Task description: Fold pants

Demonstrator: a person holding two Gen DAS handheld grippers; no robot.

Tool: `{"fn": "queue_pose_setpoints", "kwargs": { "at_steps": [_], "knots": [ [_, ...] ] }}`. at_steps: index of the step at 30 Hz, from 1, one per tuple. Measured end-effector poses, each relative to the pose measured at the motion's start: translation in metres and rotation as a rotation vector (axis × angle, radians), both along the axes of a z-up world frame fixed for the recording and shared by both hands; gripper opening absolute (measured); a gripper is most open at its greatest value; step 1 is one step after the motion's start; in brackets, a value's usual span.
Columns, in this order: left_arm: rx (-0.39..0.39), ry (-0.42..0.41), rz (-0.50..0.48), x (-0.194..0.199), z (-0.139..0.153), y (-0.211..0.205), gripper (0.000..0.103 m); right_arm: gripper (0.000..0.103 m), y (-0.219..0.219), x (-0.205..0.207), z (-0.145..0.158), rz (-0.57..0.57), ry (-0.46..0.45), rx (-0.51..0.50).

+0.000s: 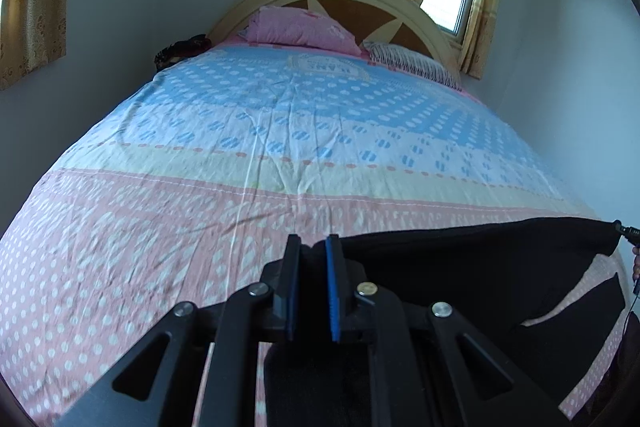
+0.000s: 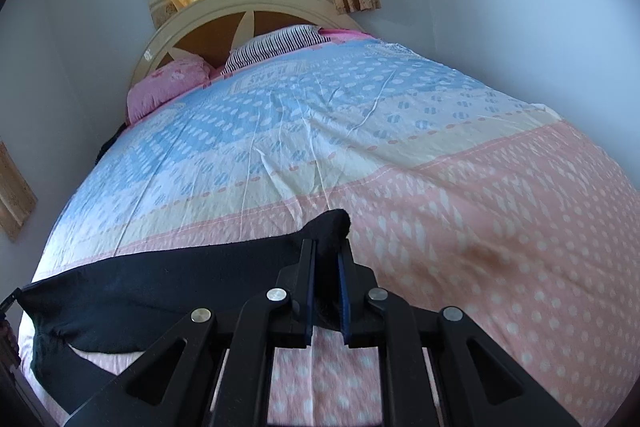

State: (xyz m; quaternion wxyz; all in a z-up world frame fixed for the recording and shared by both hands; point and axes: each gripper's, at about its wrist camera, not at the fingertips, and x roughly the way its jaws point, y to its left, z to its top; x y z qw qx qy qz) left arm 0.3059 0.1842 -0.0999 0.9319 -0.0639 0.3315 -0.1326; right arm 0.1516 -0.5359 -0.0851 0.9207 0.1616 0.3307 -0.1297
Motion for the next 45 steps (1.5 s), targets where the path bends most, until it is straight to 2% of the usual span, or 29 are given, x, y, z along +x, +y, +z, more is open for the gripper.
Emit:
{"fn": "queue_pose_setpoints", "kwargs": {
  "at_steps": [7,14,23,25,27,29,30,33,35,41,45],
  "knots": [
    [-0.057,-0.039,-0.016,-0.045,0.004,0.017,0.013,0.009,0.005,-0.057,-0.003,-0.006,-0.041,0.022],
    [-0.083,-0.031,-0.021,-0.087,-0.016,0.03,0.013,0.009,0.004,-0.108,-0.017,-0.018,-0.04,0.047],
    [-0.078,0.029,-0.023,-0.114,-0.058,0.034,0.013,0.011,0.005,-0.144,-0.052,-0.027,0.069,0.044],
    [-0.085,0.035,-0.02,-0.116,-0.063,0.035,0.013,0.024,0.01,-0.152,-0.048,-0.053,0.094,0.001],
    [-0.094,0.031,-0.018,-0.117,-0.066,0.037,0.013,0.048,0.018,-0.16,-0.036,-0.087,0.101,-0.078],
    [-0.096,0.025,-0.017,-0.118,-0.066,0.037,0.013,0.055,0.037,-0.169,-0.015,-0.103,0.079,-0.168],
    [-0.092,0.022,-0.018,-0.118,-0.066,0.037,0.013,0.056,0.047,-0.171,-0.006,-0.099,0.067,-0.204],
    [-0.063,0.007,-0.021,-0.119,-0.065,0.034,0.013,0.056,0.099,-0.166,0.018,0.048,0.03,-0.281],
    [-0.037,-0.007,-0.024,-0.121,-0.063,0.032,0.013,0.055,0.149,-0.152,0.019,0.211,0.046,-0.321],
    [0.03,-0.064,-0.033,-0.128,-0.056,0.027,0.013,0.055,0.3,-0.109,-0.035,0.666,0.186,-0.448],
    [0.083,-0.098,-0.05,-0.129,-0.049,0.023,0.013,0.055,0.349,-0.087,-0.063,0.784,0.233,-0.505]
  ]
}}
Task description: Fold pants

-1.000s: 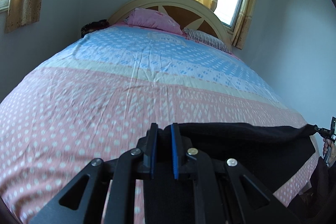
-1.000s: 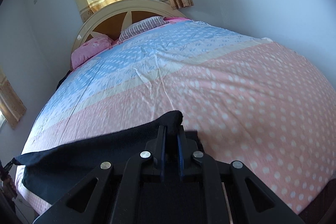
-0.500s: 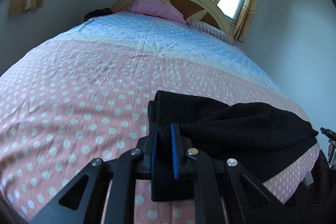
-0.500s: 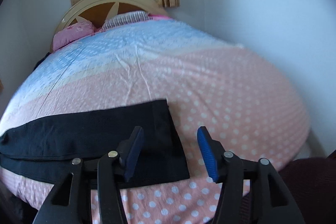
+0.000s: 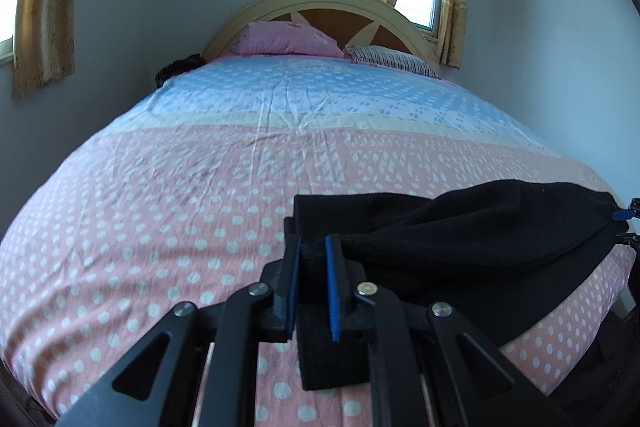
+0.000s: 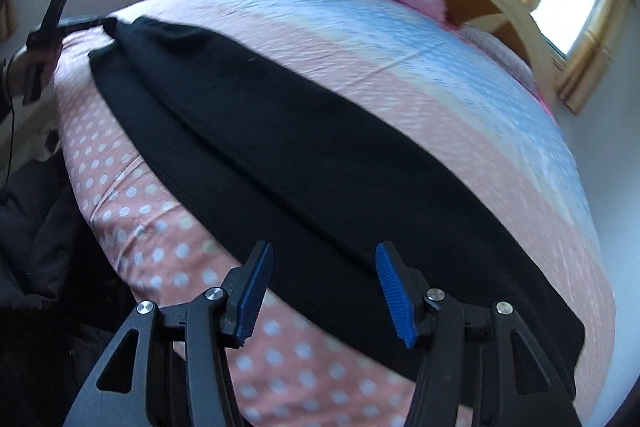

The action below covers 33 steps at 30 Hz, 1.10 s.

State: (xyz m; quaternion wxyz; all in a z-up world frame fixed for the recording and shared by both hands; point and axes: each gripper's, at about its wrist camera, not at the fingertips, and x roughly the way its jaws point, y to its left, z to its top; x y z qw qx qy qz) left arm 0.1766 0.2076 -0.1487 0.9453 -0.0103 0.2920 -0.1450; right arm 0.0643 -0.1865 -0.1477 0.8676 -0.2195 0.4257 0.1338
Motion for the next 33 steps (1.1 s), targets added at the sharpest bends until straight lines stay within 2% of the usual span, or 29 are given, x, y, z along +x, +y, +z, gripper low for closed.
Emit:
{"fn": "queue_pose_setpoints", "kwargs": {
  "at_steps": [2,3,4,5,6,8,14,16,21,27,31,33],
  "knots": [
    [0.002,-0.009,-0.007,0.002,0.004,0.0,0.013,0.055,0.009,0.014,-0.009,0.013,0.021,-0.014],
    [-0.001,-0.009,-0.008,0.003,0.005,0.001,0.013,0.047,0.009,0.02,-0.013,0.012,0.032,-0.018],
    [-0.002,-0.009,-0.01,0.004,0.006,0.001,0.013,0.037,0.01,0.027,-0.017,0.009,0.047,-0.019],
    [-0.004,-0.011,-0.015,0.006,0.007,0.002,0.013,0.014,0.01,0.032,-0.018,0.007,0.055,-0.018],
    [-0.004,-0.011,-0.019,0.008,0.007,0.003,0.013,0.005,0.013,0.035,-0.018,0.004,0.056,-0.008],
    [-0.004,-0.011,-0.027,0.008,0.006,0.004,0.013,0.003,0.007,0.036,-0.012,-0.004,0.058,0.024],
    [-0.019,-0.045,-0.071,-0.004,0.01,0.011,0.013,0.002,0.013,0.008,0.013,0.041,0.015,0.021],
    [-0.019,-0.042,-0.084,-0.009,0.007,0.013,0.013,0.002,0.013,-0.001,0.008,0.05,0.025,0.018],
    [-0.012,0.001,-0.099,-0.016,-0.011,0.01,0.013,0.002,0.012,0.007,-0.022,0.029,0.067,-0.003],
    [-0.022,0.009,-0.105,-0.025,-0.02,0.013,0.013,0.002,0.005,0.004,-0.019,0.015,0.057,0.022],
    [-0.015,0.017,-0.095,-0.028,-0.025,0.017,0.021,0.002,0.006,0.001,-0.025,0.015,0.055,0.007],
    [0.015,0.015,-0.102,-0.033,-0.025,0.02,0.027,0.002,0.007,0.0,-0.024,0.013,0.06,0.01]
  ]
}}
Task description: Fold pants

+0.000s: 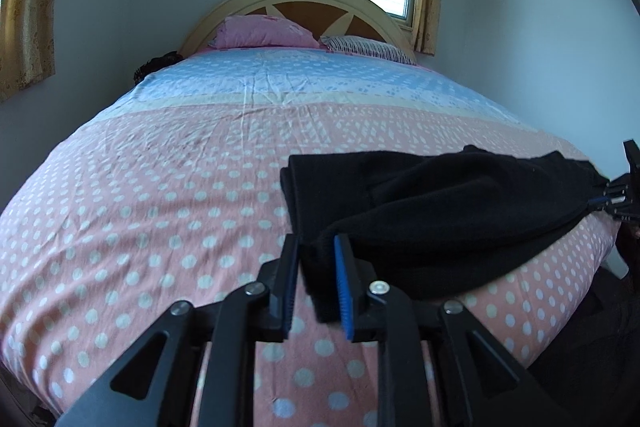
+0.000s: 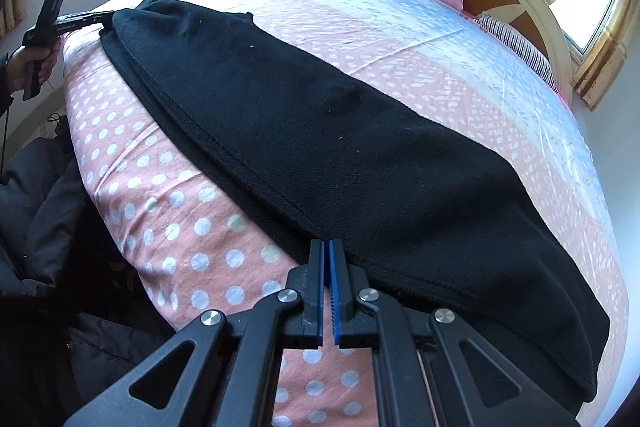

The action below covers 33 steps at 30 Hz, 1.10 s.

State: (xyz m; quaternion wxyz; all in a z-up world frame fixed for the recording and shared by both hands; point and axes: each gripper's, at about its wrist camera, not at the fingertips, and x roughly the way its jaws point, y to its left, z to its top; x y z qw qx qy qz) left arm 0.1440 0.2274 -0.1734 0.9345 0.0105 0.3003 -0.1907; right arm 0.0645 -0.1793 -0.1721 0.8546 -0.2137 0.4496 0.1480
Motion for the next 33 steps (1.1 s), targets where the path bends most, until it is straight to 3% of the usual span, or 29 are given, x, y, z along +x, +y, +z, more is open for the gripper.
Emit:
{"fn": "queue_pose_setpoints", "kwargs": {
  "at_steps": [2,4,7,10,12,14,16,18,22,24,26,29,33],
  "knots": [
    [0.03,-0.008,0.003,-0.005,0.001,0.006,0.041,0.002,0.001,-0.002,-0.001,0.004,-0.002,-0.007],
    [0.053,-0.012,0.023,-0.01,0.002,0.018,0.047,0.002,0.001,-0.002,-0.001,0.006,0.001,-0.01],
    [0.062,-0.012,0.082,-0.014,0.001,0.038,0.047,0.002,0.002,-0.003,-0.001,0.004,-0.001,-0.019],
    [-0.042,-0.028,0.146,-0.017,0.011,0.058,0.045,0.002,0.005,-0.005,-0.002,0.006,-0.006,-0.032],
    [-0.048,-0.066,0.126,-0.021,0.021,0.051,0.045,0.003,0.005,-0.005,0.0,0.008,-0.013,-0.032],
    [-0.003,-0.088,0.053,-0.025,0.027,0.032,0.045,0.004,0.006,-0.005,-0.001,0.011,-0.011,-0.035],
    [0.095,-0.107,-0.016,-0.029,0.029,0.005,0.05,0.011,0.01,-0.007,-0.002,0.021,-0.036,-0.073],
    [0.172,-0.118,-0.07,-0.031,0.026,-0.018,0.055,0.027,0.014,-0.008,-0.003,0.016,-0.067,-0.12],
    [0.225,-0.086,-0.118,-0.019,0.014,-0.04,0.055,0.029,0.008,-0.001,0.0,0.0,-0.056,-0.079],
    [0.233,-0.062,-0.134,-0.012,0.009,-0.047,0.055,0.025,0.005,0.002,0.001,-0.005,-0.047,-0.054],
    [0.237,-0.037,-0.136,-0.006,0.005,-0.05,0.042,0.002,0.004,0.003,0.002,0.003,-0.027,-0.015],
    [0.233,-0.021,-0.145,-0.006,0.005,-0.05,0.029,0.002,0.009,-0.005,0.01,0.023,-0.035,-0.022],
    [0.216,-0.015,-0.179,-0.013,0.01,-0.045,0.025,0.002,0.004,-0.015,0.014,0.031,-0.032,-0.035]
  ]
}}
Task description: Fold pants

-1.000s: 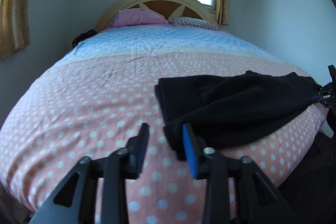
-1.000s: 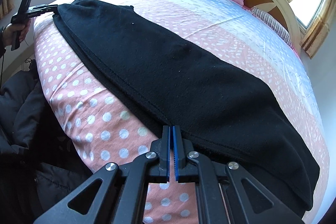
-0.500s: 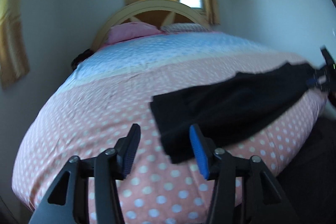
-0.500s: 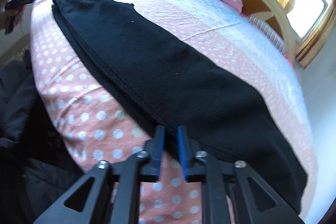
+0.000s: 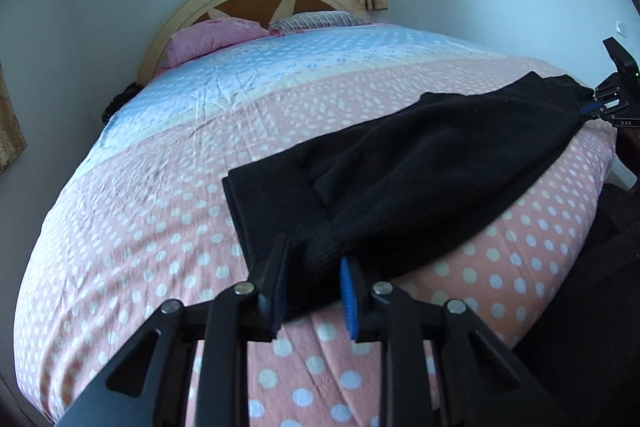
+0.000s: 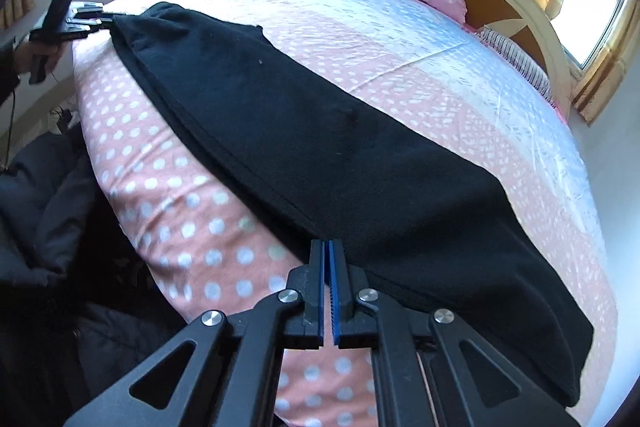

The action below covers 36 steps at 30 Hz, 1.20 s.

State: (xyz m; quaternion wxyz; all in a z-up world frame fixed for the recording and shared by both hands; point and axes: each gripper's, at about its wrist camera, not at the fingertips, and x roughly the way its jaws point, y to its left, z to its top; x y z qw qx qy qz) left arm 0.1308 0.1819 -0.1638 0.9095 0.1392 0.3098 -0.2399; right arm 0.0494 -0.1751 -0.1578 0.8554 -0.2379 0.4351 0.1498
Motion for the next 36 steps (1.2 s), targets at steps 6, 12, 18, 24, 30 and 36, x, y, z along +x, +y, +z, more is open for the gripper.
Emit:
{"fn": "queue_pose_setpoints", "kwargs": {
  "at_steps": [6,12,18,24,30,36],
  "knots": [
    [-0.029,0.013,-0.008,-0.005,0.002,0.005,0.027,0.004,0.002,0.003,-0.017,0.004,0.009,-0.031],
    [-0.095,-0.087,0.032,-0.011,0.04,0.018,0.05,0.029,-0.009,0.007,0.025,0.012,0.053,0.11],
    [-0.119,-0.12,0.094,0.01,0.047,0.0,0.057,0.029,0.008,0.058,0.067,0.019,0.026,0.341],
    [-0.076,-0.036,0.074,0.028,0.01,-0.023,0.057,0.029,0.05,0.152,0.044,-0.047,0.168,0.538],
    [-0.025,-0.01,0.065,0.026,-0.009,-0.029,0.059,0.029,0.091,0.222,0.004,-0.114,0.306,0.689],
    [-0.041,-0.006,0.069,0.025,-0.011,-0.026,0.061,0.024,0.128,0.257,-0.035,-0.167,0.427,0.737]
  ]
}}
